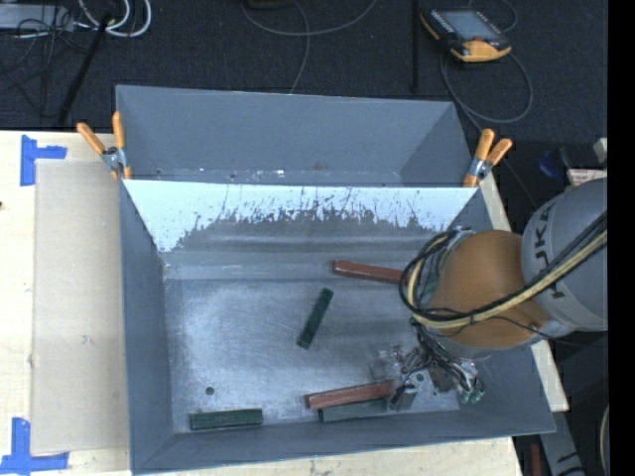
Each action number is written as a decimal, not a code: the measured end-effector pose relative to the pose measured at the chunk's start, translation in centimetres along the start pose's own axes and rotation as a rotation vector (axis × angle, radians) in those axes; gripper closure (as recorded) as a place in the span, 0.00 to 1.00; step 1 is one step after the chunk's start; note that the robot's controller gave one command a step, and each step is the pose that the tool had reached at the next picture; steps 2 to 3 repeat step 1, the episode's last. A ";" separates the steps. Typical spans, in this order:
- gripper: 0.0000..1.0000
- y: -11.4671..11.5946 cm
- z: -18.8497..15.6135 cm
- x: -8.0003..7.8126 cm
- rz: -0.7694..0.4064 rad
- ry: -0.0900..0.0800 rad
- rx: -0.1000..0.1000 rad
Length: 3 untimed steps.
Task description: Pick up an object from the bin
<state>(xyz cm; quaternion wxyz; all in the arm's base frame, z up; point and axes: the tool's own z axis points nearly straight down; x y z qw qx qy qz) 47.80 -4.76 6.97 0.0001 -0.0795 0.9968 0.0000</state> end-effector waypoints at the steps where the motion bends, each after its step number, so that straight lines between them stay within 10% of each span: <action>1: 1.00 5.1 -14.9 -2.9 0.023 -0.009 0.000; 3: 1.00 5.1 -14.9 -2.9 0.023 -0.009 0.000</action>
Offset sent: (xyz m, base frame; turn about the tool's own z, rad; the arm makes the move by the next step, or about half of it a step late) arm 0.0184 0.0534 0.1448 0.0256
